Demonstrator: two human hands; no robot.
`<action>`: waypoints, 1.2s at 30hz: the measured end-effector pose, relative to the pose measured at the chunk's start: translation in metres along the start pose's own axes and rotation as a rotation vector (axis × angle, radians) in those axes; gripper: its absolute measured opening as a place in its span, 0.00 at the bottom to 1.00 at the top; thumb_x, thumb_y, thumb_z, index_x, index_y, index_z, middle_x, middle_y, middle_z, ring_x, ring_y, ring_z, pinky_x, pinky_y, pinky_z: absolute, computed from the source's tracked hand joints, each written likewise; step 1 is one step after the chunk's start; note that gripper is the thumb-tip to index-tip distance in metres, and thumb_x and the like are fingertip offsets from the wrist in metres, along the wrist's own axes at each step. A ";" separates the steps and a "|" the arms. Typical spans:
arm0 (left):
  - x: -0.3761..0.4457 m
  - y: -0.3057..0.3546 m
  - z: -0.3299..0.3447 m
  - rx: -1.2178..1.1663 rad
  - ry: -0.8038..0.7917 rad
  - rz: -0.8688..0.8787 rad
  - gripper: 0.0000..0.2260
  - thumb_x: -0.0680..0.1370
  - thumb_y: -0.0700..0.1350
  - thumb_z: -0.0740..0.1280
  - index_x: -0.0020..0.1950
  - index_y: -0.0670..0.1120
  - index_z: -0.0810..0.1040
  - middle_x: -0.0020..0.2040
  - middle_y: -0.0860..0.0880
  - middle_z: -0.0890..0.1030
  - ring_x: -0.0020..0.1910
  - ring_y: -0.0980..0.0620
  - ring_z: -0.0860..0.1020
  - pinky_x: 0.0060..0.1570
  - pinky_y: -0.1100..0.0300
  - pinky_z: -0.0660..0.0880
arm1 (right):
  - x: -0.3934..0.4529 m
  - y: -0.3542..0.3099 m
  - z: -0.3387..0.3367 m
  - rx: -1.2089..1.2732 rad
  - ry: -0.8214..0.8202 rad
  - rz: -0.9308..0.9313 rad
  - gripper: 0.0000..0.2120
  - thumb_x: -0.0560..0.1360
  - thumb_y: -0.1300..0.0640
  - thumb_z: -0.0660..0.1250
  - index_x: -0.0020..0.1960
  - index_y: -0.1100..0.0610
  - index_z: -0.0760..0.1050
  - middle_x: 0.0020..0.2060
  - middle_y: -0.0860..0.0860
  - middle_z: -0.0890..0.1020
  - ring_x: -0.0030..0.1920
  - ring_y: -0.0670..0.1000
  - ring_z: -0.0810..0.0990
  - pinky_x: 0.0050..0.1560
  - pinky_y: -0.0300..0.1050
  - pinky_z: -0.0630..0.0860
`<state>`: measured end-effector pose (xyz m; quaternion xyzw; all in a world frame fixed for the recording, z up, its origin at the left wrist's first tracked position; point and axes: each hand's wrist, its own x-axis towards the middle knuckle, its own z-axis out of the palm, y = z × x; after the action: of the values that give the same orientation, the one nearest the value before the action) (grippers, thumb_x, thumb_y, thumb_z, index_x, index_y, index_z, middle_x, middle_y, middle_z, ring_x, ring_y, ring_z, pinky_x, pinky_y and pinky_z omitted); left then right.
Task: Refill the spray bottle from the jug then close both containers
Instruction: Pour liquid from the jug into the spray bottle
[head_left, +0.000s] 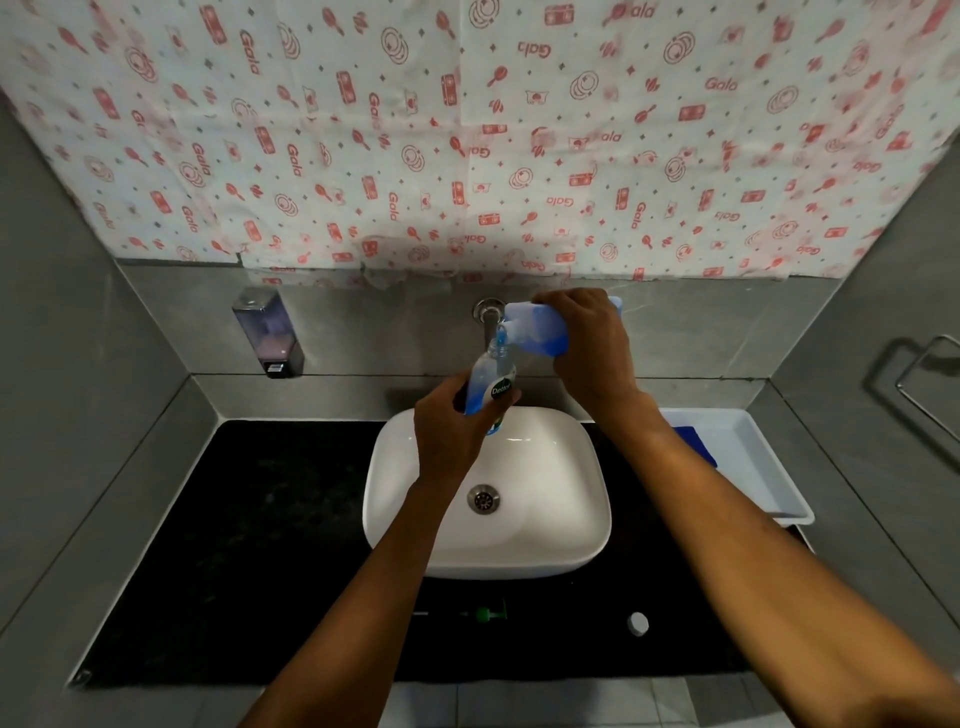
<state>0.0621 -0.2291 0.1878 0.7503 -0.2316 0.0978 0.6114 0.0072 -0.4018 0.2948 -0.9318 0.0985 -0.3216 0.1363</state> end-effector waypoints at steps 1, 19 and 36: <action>0.000 0.000 0.000 0.000 -0.003 -0.001 0.16 0.71 0.51 0.80 0.50 0.41 0.83 0.39 0.47 0.85 0.37 0.50 0.83 0.41 0.58 0.82 | 0.000 0.000 0.000 -0.004 -0.002 -0.001 0.23 0.71 0.62 0.79 0.65 0.59 0.80 0.61 0.59 0.83 0.62 0.59 0.80 0.66 0.57 0.77; 0.001 -0.002 0.006 -0.018 -0.013 0.007 0.13 0.72 0.48 0.80 0.50 0.42 0.83 0.39 0.53 0.83 0.35 0.59 0.80 0.39 0.71 0.77 | 0.001 0.003 -0.002 0.006 0.007 0.008 0.23 0.70 0.64 0.80 0.63 0.59 0.81 0.60 0.59 0.84 0.61 0.60 0.80 0.66 0.58 0.78; 0.005 -0.002 0.008 -0.011 -0.008 0.035 0.14 0.72 0.50 0.81 0.52 0.45 0.84 0.40 0.53 0.84 0.37 0.53 0.83 0.39 0.66 0.80 | 0.004 0.004 -0.005 -0.005 0.005 0.002 0.23 0.70 0.61 0.80 0.64 0.59 0.80 0.61 0.58 0.83 0.62 0.59 0.80 0.67 0.57 0.77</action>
<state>0.0659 -0.2376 0.1866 0.7432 -0.2478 0.1043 0.6126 0.0070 -0.4073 0.2992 -0.9312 0.1006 -0.3237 0.1340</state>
